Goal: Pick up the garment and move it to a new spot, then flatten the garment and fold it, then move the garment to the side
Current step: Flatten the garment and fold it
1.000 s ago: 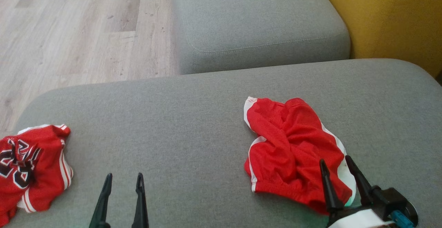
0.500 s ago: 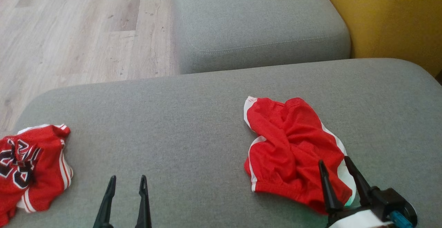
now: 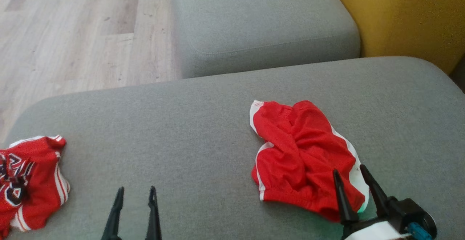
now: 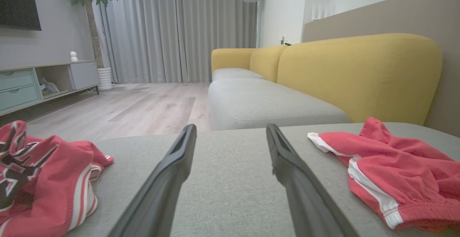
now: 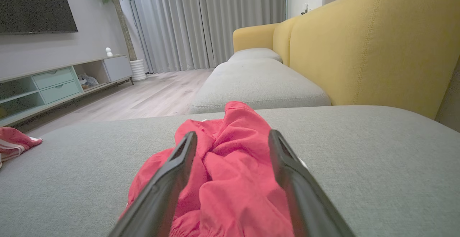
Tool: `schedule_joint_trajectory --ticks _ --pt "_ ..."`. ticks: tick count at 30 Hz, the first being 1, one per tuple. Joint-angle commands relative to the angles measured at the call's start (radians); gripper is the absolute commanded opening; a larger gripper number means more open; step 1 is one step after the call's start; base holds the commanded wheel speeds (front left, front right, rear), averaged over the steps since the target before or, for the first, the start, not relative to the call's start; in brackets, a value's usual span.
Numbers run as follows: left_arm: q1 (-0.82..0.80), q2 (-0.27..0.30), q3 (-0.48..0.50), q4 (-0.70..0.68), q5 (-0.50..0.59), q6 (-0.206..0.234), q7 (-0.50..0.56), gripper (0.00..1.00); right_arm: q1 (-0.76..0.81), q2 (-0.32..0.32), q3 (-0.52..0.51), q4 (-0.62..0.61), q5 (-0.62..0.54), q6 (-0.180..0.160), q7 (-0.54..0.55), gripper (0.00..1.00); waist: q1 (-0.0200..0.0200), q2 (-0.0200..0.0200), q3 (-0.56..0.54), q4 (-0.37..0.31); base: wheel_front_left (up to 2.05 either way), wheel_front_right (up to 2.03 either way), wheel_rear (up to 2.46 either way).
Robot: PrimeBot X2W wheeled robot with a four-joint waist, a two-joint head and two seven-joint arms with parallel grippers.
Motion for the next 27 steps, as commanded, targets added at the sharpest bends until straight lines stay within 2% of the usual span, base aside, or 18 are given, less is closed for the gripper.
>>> schedule_joint_trajectory --ticks 1,4,9,15,18,19,22,24,25,27 --pt "-0.050 -0.008 0.011 -0.027 -0.005 0.004 -0.005 1.00 -0.044 -0.004 0.031 -0.034 0.005 -0.001 -0.004 1.00 0.0000 -0.0001 0.009 -0.014 0.00 0.00 0.00" --pt "-0.081 -0.008 -0.028 -0.012 -0.014 -0.008 -0.005 1.00 -0.051 -0.004 0.041 -0.037 0.005 -0.001 -0.004 1.00 0.0000 -0.0001 0.028 -0.040 0.00 0.00 0.00" --pt "-0.169 -0.008 -0.121 0.058 -0.029 -0.057 -0.005 1.00 -0.075 -0.004 0.057 -0.037 -0.005 -0.001 -0.004 1.00 0.0000 -0.0001 0.062 -0.114 0.00 0.00 0.00" --pt "-0.300 -0.008 -0.254 0.215 -0.077 -0.122 -0.005 1.00 -0.107 -0.004 0.067 -0.046 -0.011 -0.001 -0.004 1.00 0.0000 -0.0001 0.113 -0.233 0.00 0.00 0.00" --pt "-0.364 -0.008 -0.320 0.316 -0.114 -0.138 -0.005 1.00 -0.120 -0.005 0.078 -0.047 -0.014 -0.001 -0.004 1.00 0.0000 -0.0001 0.138 -0.297 0.00 0.00 0.00" --pt "-0.364 -0.008 -0.320 0.316 -0.114 -0.138 -0.005 1.00 -0.120 -0.005 0.078 -0.047 -0.014 -0.001 -0.004 1.00 0.0000 -0.0001 0.138 -0.297 0.00 0.00 0.00" --pt "-0.424 -0.008 -0.366 0.442 -0.146 -0.111 -0.004 1.00 -0.132 -0.007 0.083 -0.052 -0.014 -0.001 -0.004 1.00 0.0000 -0.0001 0.166 -0.355 0.00 0.00 0.00" --pt "-0.467 -0.008 -0.378 0.538 -0.150 -0.054 0.010 1.00 -0.141 -0.007 0.086 -0.057 -0.013 -0.001 -0.004 1.00 0.0000 -0.0001 0.184 -0.388 0.00 0.00 0.00" --pt "-0.503 -0.008 -0.388 0.624 -0.159 0.001 0.037 1.00 -0.148 -0.007 0.085 -0.060 -0.011 -0.001 -0.004 1.00 0.0000 -0.0001 0.200 -0.415 0.00 0.00 0.00" --pt "-0.529 -0.008 -0.400 0.689 -0.174 0.030 0.055 1.00 -0.153 -0.007 0.084 -0.062 -0.009 -0.001 -0.004 1.00 0.0000 -0.0001 0.213 -0.435 0.00 0.00 0.00"
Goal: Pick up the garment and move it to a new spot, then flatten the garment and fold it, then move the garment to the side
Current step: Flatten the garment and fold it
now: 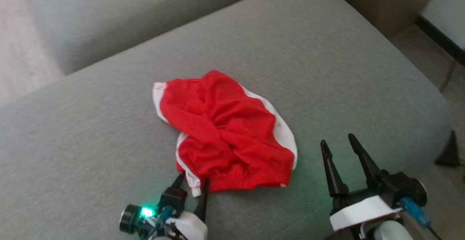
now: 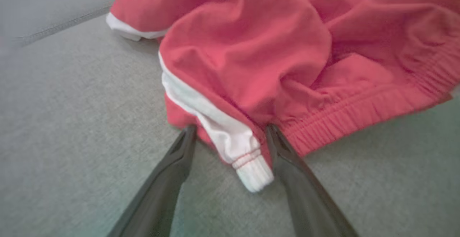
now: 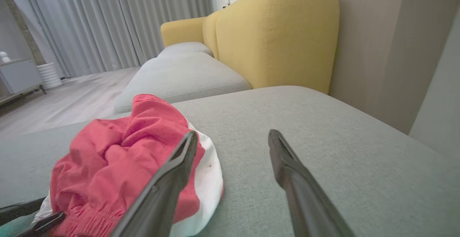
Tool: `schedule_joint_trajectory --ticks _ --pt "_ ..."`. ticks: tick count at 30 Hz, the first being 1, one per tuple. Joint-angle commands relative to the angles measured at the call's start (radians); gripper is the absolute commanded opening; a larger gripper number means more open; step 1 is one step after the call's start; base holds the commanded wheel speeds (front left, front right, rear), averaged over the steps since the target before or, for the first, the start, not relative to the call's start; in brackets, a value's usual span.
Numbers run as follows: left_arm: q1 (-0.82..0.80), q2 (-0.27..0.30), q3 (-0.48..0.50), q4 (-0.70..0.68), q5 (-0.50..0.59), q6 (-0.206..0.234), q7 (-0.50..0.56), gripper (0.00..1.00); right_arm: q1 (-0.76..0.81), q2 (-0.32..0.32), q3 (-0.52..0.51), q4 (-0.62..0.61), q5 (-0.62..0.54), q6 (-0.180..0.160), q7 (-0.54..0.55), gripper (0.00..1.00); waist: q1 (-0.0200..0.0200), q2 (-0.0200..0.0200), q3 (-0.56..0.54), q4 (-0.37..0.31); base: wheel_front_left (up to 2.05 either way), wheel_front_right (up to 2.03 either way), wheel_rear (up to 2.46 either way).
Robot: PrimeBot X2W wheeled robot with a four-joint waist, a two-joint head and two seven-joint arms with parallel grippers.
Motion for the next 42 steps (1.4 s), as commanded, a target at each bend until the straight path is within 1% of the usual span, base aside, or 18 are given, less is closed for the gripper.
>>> schedule_joint_trajectory --ticks 1,2,3,4,5,8,12,15,19,20,21,23,26,31,33,35,37,42 --pt "-0.042 -0.002 0.018 -0.011 -0.007 0.009 -0.005 1.00 -0.043 -0.006 0.023 -0.036 0.002 -0.001 -0.004 1.00 -0.0002 0.0000 0.039 -0.040 0.00 0.00 0.00" --pt "-0.053 -0.002 0.012 0.003 -0.016 0.010 -0.012 1.00 -0.044 -0.005 0.021 -0.038 0.003 -0.001 -0.004 1.00 -0.0002 0.0000 0.043 -0.044 0.00 0.00 0.00" --pt "-0.062 -0.002 0.005 0.013 -0.024 0.002 -0.021 0.64 -0.044 -0.005 0.018 -0.039 0.004 -0.001 -0.004 1.00 -0.0002 0.0000 0.046 -0.046 0.00 0.00 0.00" --pt "-0.069 -0.002 0.002 0.017 -0.034 -0.006 -0.032 0.00 -0.043 -0.005 0.015 -0.039 0.005 -0.001 -0.004 1.00 -0.0002 0.0000 0.048 -0.046 0.00 0.00 0.00" --pt "-0.086 -0.001 0.000 0.020 -0.032 -0.014 -0.051 0.00 -0.041 -0.005 0.008 -0.040 0.004 -0.001 -0.004 1.00 -0.0002 0.0000 0.050 -0.041 0.00 0.00 0.00" --pt "-0.120 0.030 0.008 -0.013 0.004 0.006 -0.064 0.00 -0.039 -0.004 0.000 -0.039 0.003 -0.001 -0.004 1.00 -0.0002 0.0000 0.049 -0.021 0.00 0.00 0.00" --pt "-0.174 0.131 0.060 -0.132 0.044 0.019 -0.066 0.00 -0.040 -0.003 -0.002 -0.044 0.001 -0.001 -0.004 1.00 -0.0002 0.0000 0.050 0.023 0.00 0.00 0.00" --pt "-0.245 0.234 0.097 -0.180 0.065 -0.009 -0.067 0.00 -0.046 -0.003 -0.002 -0.046 -0.002 -0.001 -0.004 1.00 -0.0002 0.0000 0.059 0.055 0.00 0.00 0.00" --pt "-0.356 0.322 0.124 -0.167 0.054 -0.093 -0.067 0.00 -0.062 -0.003 0.009 -0.047 -0.004 -0.001 -0.004 1.00 -0.0002 0.0000 0.080 0.083 0.00 0.00 0.00" --pt "-0.381 0.331 0.129 -0.152 0.048 -0.112 -0.066 0.89 -0.065 -0.003 0.011 -0.047 -0.003 -0.001 -0.004 1.00 -0.0002 0.0000 0.085 0.089 0.00 0.00 0.00" --pt "-0.402 0.338 0.136 -0.133 0.040 -0.121 -0.066 1.00 -0.069 -0.003 0.013 -0.047 -0.002 -0.001 -0.004 1.00 -0.0002 0.0000 0.089 0.093 0.00 0.00 0.00" --pt "-0.435 0.345 0.140 -0.108 0.044 -0.126 -0.066 1.00 -0.073 -0.003 0.014 -0.047 0.000 -0.001 -0.004 1.00 -0.0002 0.0000 0.095 0.102 0.00 0.00 0.00" --pt "-0.437 0.333 0.171 -0.136 0.034 -0.102 -0.067 1.00 -0.072 -0.003 0.010 -0.049 0.008 -0.001 -0.004 1.00 -0.0002 0.0000 0.097 0.122 0.00 0.00 0.00" --pt "-0.287 0.316 0.229 -0.343 0.076 -0.012 -0.067 1.00 -0.065 -0.003 0.001 -0.049 0.018 -0.001 -0.004 1.00 -0.0002 0.0000 0.087 0.165 0.00 0.00 0.00" --pt "-0.189 0.296 0.251 -0.430 0.084 0.010 -0.067 1.00 -0.064 -0.003 0.000 -0.049 0.020 -0.001 -0.004 1.00 -0.0002 0.0000 0.080 0.184 0.00 0.00 0.00" --pt "-0.138 0.284 0.254 -0.462 0.085 0.010 -0.067 1.00 -0.063 -0.003 -0.002 -0.048 0.021 -0.001 -0.004 1.00 -0.0002 0.0000 0.077 0.192 0.00 0.00 0.00" --pt "-0.048 0.262 0.243 -0.502 0.090 -0.008 -0.067 1.00 -0.062 -0.003 -0.003 -0.048 0.020 -0.001 -0.004 1.00 -0.0002 0.0000 0.073 0.207 0.00 0.00 0.00" --pt "0.079 0.203 0.181 -0.453 0.088 -0.099 -0.067 1.00 -0.065 -0.003 0.000 -0.050 0.014 -0.001 -0.004 1.00 -0.0002 0.0000 0.077 0.230 0.00 0.00 0.00"
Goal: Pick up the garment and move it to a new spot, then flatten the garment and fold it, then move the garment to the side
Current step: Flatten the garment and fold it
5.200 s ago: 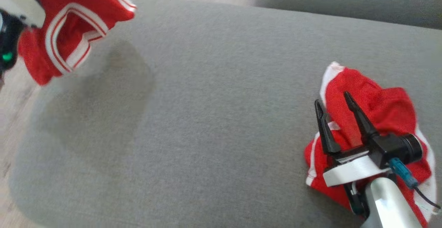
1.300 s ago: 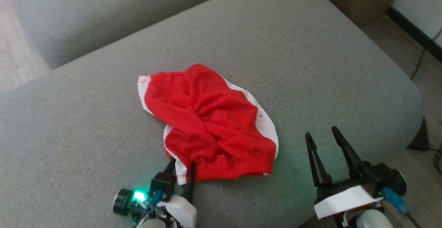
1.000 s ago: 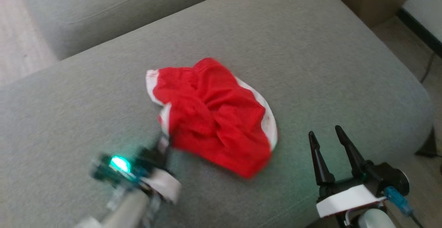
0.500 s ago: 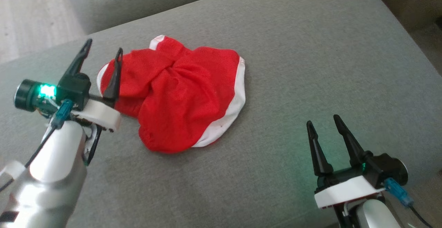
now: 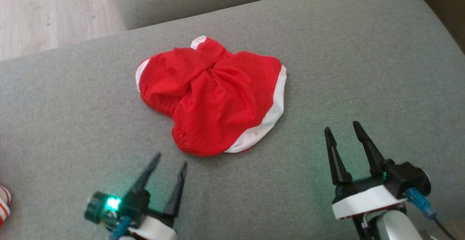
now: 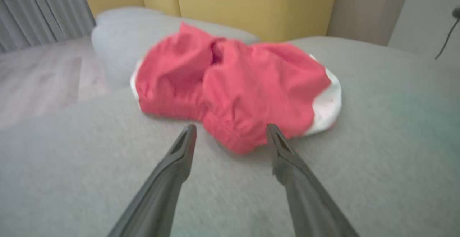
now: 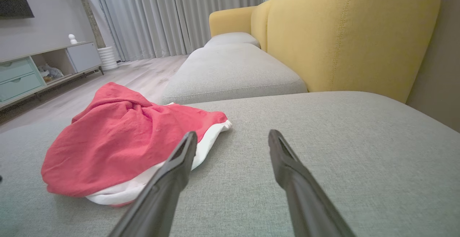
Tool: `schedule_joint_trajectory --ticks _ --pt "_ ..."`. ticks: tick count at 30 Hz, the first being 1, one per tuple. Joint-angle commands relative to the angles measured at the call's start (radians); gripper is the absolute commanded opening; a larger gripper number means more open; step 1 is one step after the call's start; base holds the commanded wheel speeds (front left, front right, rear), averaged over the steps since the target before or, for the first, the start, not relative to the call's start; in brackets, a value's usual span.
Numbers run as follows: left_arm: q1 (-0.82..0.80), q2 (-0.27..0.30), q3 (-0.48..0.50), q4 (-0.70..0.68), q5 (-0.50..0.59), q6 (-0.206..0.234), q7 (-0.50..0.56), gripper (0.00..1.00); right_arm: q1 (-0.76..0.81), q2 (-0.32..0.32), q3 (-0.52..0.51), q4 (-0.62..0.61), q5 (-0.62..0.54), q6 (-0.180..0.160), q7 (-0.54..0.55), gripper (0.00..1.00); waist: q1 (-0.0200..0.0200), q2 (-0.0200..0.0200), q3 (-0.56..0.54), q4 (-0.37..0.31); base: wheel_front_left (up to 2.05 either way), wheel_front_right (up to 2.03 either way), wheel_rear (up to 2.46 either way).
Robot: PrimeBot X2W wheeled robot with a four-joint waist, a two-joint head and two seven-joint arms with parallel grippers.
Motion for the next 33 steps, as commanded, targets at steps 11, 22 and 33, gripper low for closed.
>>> schedule_joint_trajectory --ticks 11,22,33 --pt "-0.228 -0.082 -0.004 0.351 0.020 -0.064 -0.005 1.00 -0.048 -0.004 0.040 -0.028 -0.007 -0.001 -0.004 1.00 0.0002 0.0000 0.038 -0.030 0.00 0.00 0.00" --pt "-0.254 -0.058 -0.091 0.225 0.054 -0.135 -0.005 1.00 -0.045 -0.004 0.028 -0.023 -0.002 -0.001 -0.004 1.00 0.0002 0.0000 0.036 -0.068 0.00 0.00 0.00" --pt "-0.302 0.008 -0.261 -0.035 -0.015 -0.137 -0.005 0.00 -0.027 -0.004 0.041 -0.015 0.009 -0.001 -0.004 1.00 0.0002 0.0000 -0.029 -0.059 0.00 0.00 0.00"
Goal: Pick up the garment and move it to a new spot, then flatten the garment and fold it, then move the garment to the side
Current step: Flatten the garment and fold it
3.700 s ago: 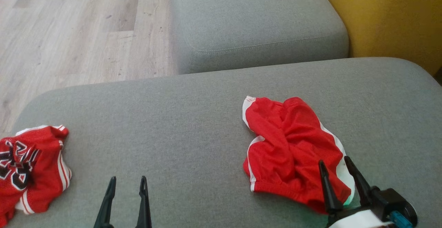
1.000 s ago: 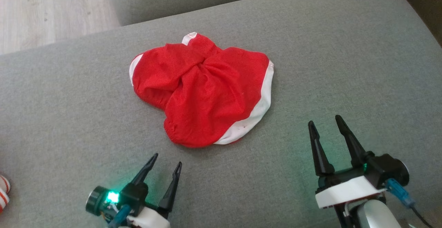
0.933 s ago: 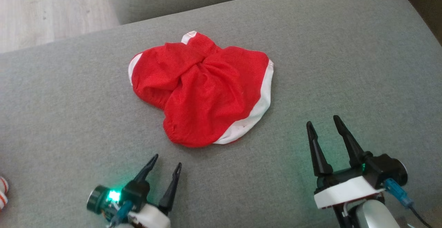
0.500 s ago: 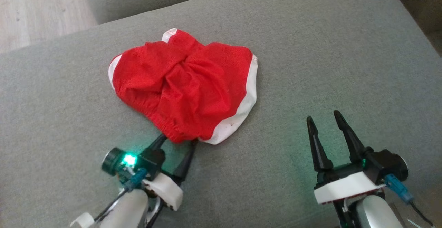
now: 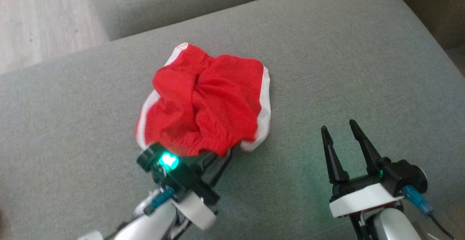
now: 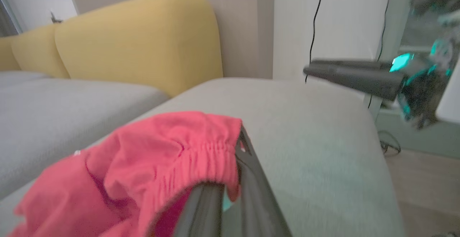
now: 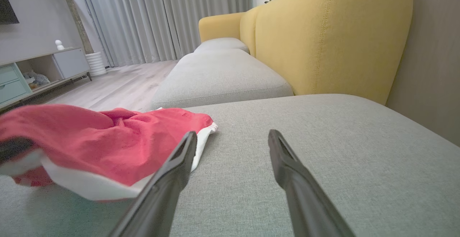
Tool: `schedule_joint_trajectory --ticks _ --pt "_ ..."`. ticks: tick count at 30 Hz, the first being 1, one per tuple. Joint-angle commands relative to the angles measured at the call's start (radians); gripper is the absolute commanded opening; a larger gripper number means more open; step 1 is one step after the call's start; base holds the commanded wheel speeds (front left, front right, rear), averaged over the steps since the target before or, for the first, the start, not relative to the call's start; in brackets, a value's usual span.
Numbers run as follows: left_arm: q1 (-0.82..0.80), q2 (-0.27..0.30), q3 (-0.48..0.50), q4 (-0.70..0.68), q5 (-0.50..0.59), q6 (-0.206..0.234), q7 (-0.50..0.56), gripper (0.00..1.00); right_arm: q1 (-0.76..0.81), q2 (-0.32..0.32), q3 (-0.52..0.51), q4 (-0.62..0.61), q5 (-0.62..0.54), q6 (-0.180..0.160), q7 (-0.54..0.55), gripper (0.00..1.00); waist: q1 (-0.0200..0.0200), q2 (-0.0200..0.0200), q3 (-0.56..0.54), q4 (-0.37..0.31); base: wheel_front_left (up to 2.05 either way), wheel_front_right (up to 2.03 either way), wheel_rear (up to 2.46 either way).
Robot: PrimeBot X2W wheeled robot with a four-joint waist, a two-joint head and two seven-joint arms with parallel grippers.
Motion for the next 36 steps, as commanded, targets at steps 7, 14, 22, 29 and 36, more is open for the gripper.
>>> schedule_joint_trajectory --ticks 7,14,22,29,36 --pt "-0.164 0.088 0.065 -0.158 -0.236 0.002 -0.002 0.00 0.017 -0.004 0.035 -0.022 0.014 -0.001 -0.004 1.00 0.0000 0.0000 -0.066 -0.003 0.00 0.00 0.00" --pt "-0.172 0.114 0.137 -0.010 -0.614 0.002 0.251 0.00 0.033 -0.004 0.055 -0.023 0.019 -0.001 -0.004 1.00 0.0000 0.0000 -0.075 -0.017 0.00 0.00 0.00" --pt "-0.118 0.001 0.103 0.244 -0.682 0.002 0.126 0.32 0.010 -0.004 0.058 -0.027 0.008 -0.001 -0.004 1.00 0.0000 0.0000 -0.006 0.004 0.00 0.00 0.00" --pt "-0.114 -0.038 0.001 0.193 -0.720 0.002 0.001 1.00 -0.003 -0.004 0.049 -0.027 0.004 -0.001 -0.004 1.00 0.0000 0.0000 0.014 0.055 0.00 0.00 0.00" --pt "-0.060 -0.038 0.038 0.146 -0.684 0.002 -0.005 1.00 -0.006 -0.004 0.057 -0.027 0.006 -0.001 -0.004 1.00 0.0000 0.0000 0.009 0.075 0.00 0.00 0.00"
